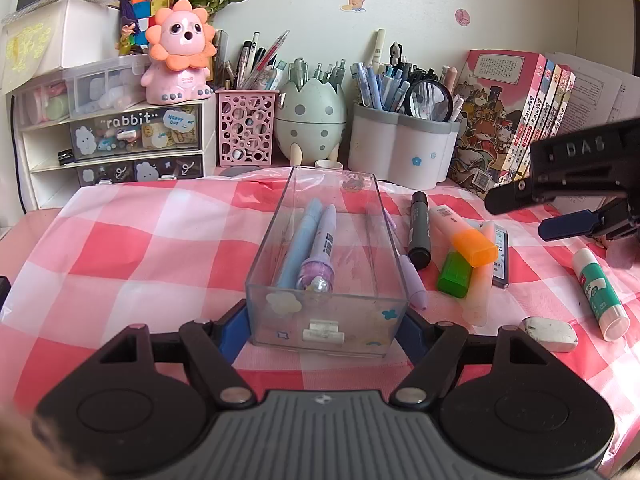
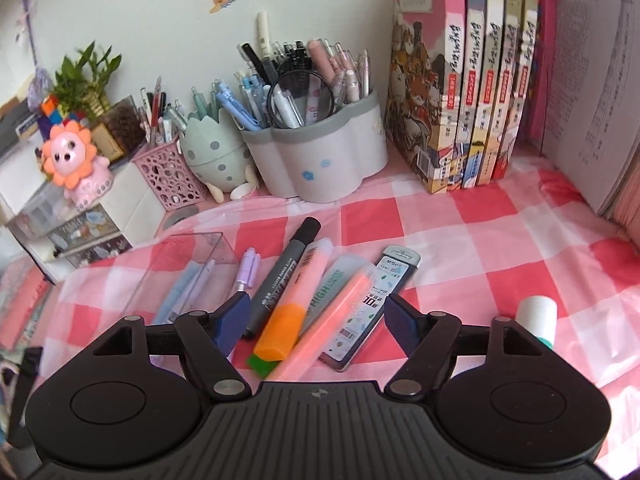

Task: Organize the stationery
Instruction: 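Move the right tool back toward the highlighters and lead refill case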

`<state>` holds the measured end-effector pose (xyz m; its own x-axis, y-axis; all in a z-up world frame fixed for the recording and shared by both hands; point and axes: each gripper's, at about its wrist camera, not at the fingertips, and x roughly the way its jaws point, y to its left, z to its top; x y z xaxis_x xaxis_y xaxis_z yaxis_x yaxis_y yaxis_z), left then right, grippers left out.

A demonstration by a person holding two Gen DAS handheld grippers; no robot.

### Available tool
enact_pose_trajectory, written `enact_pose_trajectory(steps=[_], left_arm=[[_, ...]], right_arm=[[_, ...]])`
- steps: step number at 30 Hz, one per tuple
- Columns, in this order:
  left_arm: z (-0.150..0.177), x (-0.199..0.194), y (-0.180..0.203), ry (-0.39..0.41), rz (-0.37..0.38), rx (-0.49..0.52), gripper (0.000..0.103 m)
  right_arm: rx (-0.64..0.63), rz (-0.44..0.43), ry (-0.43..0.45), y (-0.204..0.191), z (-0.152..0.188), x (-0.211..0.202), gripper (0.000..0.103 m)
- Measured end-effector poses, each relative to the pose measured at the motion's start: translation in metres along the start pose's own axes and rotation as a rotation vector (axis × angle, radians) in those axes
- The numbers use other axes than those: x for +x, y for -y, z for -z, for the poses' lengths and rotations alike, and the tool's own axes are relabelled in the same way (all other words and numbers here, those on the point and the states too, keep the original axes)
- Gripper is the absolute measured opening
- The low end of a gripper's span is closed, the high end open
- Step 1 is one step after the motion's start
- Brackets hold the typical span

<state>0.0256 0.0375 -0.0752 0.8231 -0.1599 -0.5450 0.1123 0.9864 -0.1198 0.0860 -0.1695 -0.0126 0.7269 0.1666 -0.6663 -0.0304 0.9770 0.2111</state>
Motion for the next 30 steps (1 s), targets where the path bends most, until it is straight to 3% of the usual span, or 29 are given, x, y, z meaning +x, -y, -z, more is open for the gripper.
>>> enact_pose_trajectory(steps=[5, 11, 21, 23, 25, 30], left_arm=[[0.000, 0.000, 0.000, 0.000, 0.000, 0.000, 0.049], [0.000, 0.000, 0.000, 0.000, 0.000, 0.000, 0.049], [0.000, 0.000, 0.000, 0.000, 0.000, 0.000, 0.049], [0.000, 0.000, 0.000, 0.000, 0.000, 0.000, 0.049], [0.000, 0.000, 0.000, 0.000, 0.000, 0.000, 0.049], [0.000, 0.000, 0.000, 0.000, 0.000, 0.000, 0.049]], right_arm=[[0.000, 0.033, 0.004, 0.003, 0.005, 0.009, 0.071], [-0.004, 0.101, -0.019, 0.009, 0.010, 0.020, 0.056], [-0.067, 0.068, -0.042, -0.011, 0.016, 0.031, 0.051], [-0.083, 0.056, -0.044, -0.014, 0.016, 0.030, 0.045], [-0.091, 0.037, -0.056, -0.013, 0.015, 0.028, 0.031], [-0.148, 0.018, -0.106, -0.009, 0.014, 0.020, 0.024]])
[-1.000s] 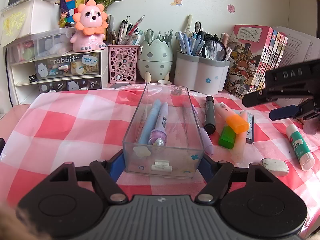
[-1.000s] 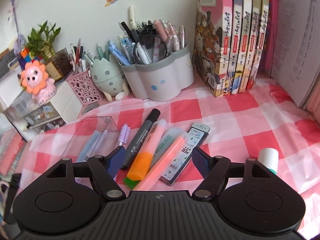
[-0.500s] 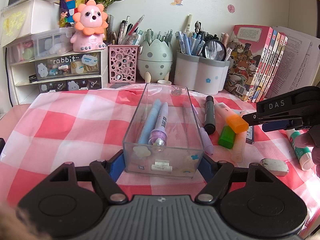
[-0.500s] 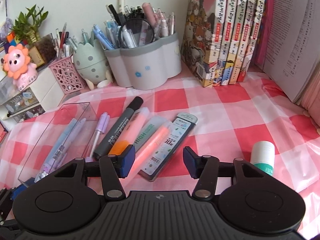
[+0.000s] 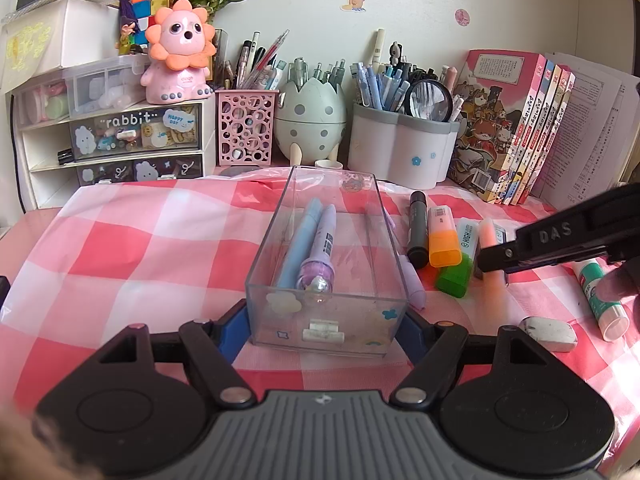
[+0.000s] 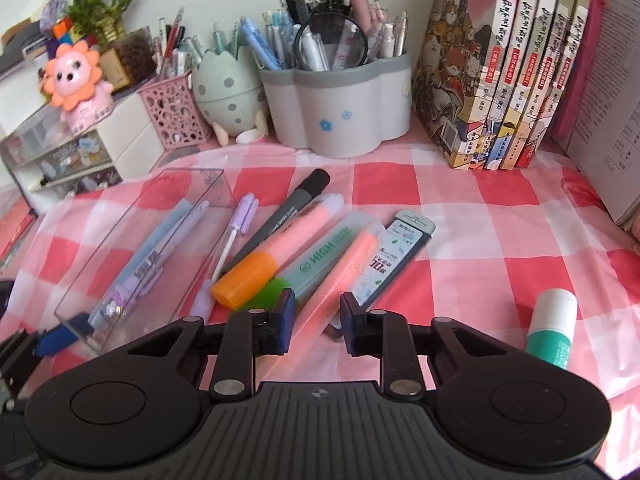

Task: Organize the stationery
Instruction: 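Move the right tool back toward the highlighters and lead refill case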

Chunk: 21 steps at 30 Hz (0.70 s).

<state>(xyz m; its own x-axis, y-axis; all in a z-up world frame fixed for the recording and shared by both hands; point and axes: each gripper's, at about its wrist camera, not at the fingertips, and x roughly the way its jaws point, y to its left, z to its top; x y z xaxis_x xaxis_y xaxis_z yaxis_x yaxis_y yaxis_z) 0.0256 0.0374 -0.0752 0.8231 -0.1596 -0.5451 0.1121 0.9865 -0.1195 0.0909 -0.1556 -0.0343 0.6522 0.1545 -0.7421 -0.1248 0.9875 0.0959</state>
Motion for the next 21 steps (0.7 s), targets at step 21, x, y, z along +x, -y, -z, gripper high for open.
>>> enact_pose_trajectory(steps=[21], left_arm=[[0.000, 0.000, 0.000, 0.000, 0.000, 0.000, 0.049]], right_arm=[[0.224, -0.069, -0.058, 0.054, -0.003, 0.006, 0.031]])
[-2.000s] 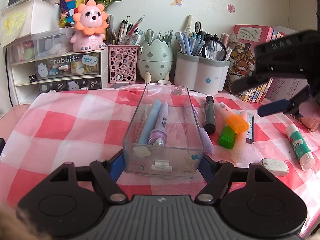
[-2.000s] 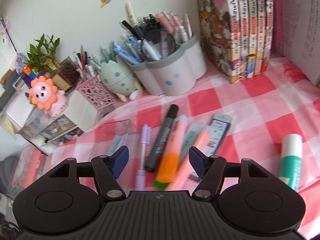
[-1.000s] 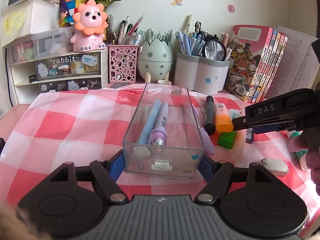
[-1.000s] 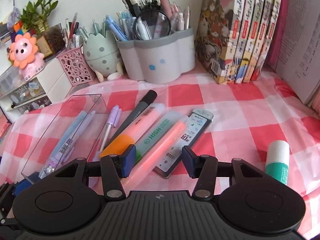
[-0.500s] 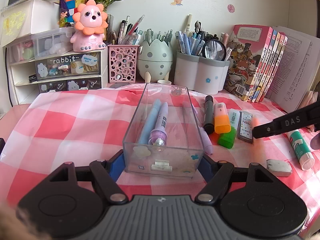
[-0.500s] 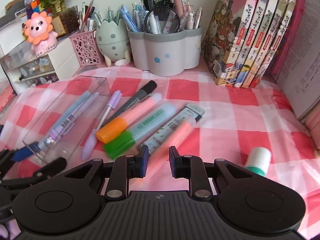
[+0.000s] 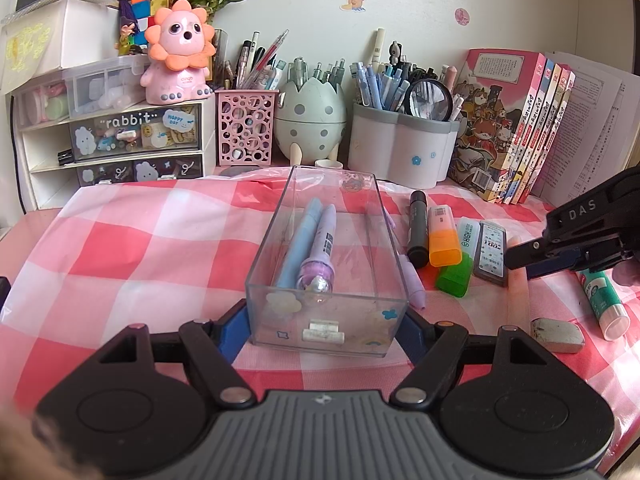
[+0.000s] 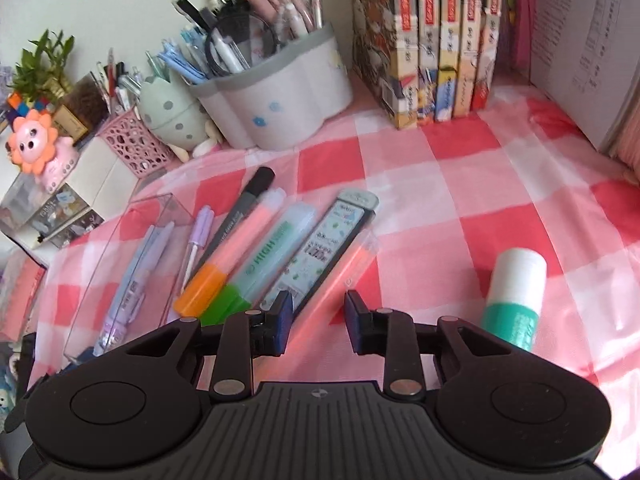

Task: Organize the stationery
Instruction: 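Move the right tool back toward the highlighters and lead refill case, then grasp the peach highlighter with the right tool and lift it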

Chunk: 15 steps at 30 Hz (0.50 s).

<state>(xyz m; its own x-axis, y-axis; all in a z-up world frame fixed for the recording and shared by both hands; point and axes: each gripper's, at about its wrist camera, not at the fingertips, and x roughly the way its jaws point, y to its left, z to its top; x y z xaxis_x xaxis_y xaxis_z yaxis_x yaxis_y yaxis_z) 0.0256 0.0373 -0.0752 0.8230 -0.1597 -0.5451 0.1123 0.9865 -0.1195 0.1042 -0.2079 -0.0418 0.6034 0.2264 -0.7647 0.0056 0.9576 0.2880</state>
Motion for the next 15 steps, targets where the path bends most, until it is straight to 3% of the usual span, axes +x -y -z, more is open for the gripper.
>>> enact_pose_trajectory(steps=[6, 15], left_arm=[[0.000, 0.000, 0.000, 0.000, 0.000, 0.000, 0.049], [0.000, 0.000, 0.000, 0.000, 0.000, 0.000, 0.049]], right_arm=[[-0.186, 0.023, -0.032, -0.014, -0.003, 0.001, 0.028], [-0.004, -0.088, -0.053, 0.015, -0.010, -0.002, 0.017]])
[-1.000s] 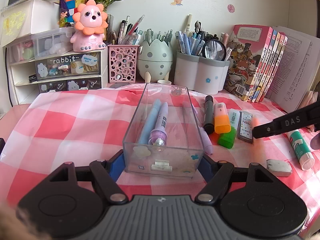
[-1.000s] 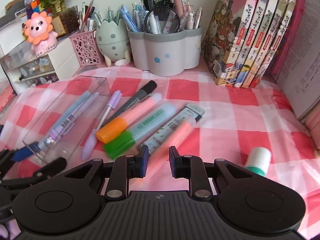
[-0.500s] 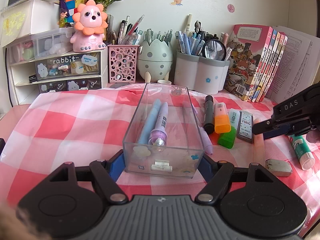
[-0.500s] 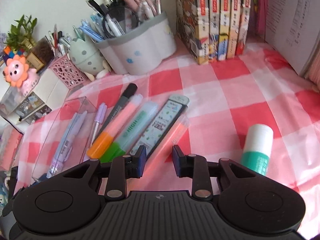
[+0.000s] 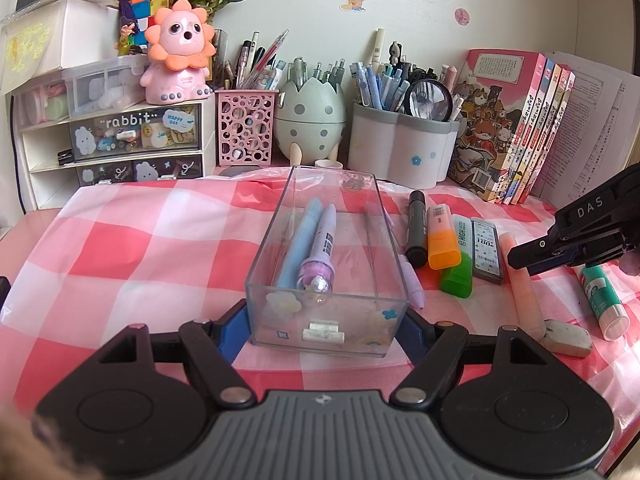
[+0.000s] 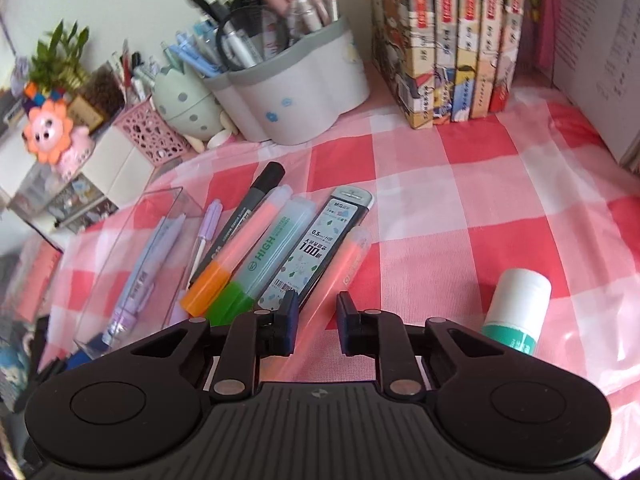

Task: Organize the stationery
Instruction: 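Grasp the peach highlighter with the right tool and lift it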

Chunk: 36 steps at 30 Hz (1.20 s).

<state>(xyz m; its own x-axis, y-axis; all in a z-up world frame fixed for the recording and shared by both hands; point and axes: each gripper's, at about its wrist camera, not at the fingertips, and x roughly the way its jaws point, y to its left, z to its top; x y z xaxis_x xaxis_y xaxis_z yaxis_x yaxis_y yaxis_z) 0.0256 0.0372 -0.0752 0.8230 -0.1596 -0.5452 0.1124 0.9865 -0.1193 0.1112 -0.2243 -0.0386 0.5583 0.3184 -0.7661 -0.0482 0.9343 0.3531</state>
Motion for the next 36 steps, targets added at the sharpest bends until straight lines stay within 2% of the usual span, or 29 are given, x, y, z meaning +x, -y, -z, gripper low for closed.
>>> enact_pose_trajectory(steps=[3, 6, 8, 11, 13, 15, 18, 21, 27, 36], left_arm=[[0.000, 0.000, 0.000, 0.000, 0.000, 0.000, 0.049], [0.000, 0.000, 0.000, 0.000, 0.000, 0.000, 0.049], [0.000, 0.000, 0.000, 0.000, 0.000, 0.000, 0.049], [0.000, 0.000, 0.000, 0.000, 0.000, 0.000, 0.049], [0.000, 0.000, 0.000, 0.000, 0.000, 0.000, 0.049], [0.000, 0.000, 0.000, 0.000, 0.000, 0.000, 0.049], [0.000, 0.000, 0.000, 0.000, 0.001, -0.001, 0.049], [0.000, 0.000, 0.000, 0.000, 0.001, -0.002, 0.049], [0.000, 0.000, -0.001, 0.001, 0.003, -0.004, 0.049], [0.000, 0.000, -0.001, 0.001, 0.003, -0.004, 0.049]], right_arm=[[0.043, -0.038, 0.008, 0.005, -0.001, -0.003, 0.010], [0.032, -0.036, 0.021, 0.002, -0.004, -0.004, 0.001], [0.020, -0.028, 0.024, -0.002, -0.006, -0.004, 0.001], [-0.003, 0.016, 0.016, -0.009, -0.008, -0.002, 0.012], [-0.014, 0.034, 0.009, -0.014, -0.008, 0.000, 0.026], [-0.032, 0.061, -0.007, -0.019, -0.007, 0.005, 0.032], [-0.090, 0.105, -0.025, -0.029, -0.001, 0.013, 0.032], [-0.108, 0.127, -0.016, -0.033, 0.001, 0.014, 0.024], [0.013, 0.048, -0.002, -0.017, 0.000, 0.006, 0.016], [0.148, -0.078, 0.035, -0.008, -0.008, -0.009, 0.015]])
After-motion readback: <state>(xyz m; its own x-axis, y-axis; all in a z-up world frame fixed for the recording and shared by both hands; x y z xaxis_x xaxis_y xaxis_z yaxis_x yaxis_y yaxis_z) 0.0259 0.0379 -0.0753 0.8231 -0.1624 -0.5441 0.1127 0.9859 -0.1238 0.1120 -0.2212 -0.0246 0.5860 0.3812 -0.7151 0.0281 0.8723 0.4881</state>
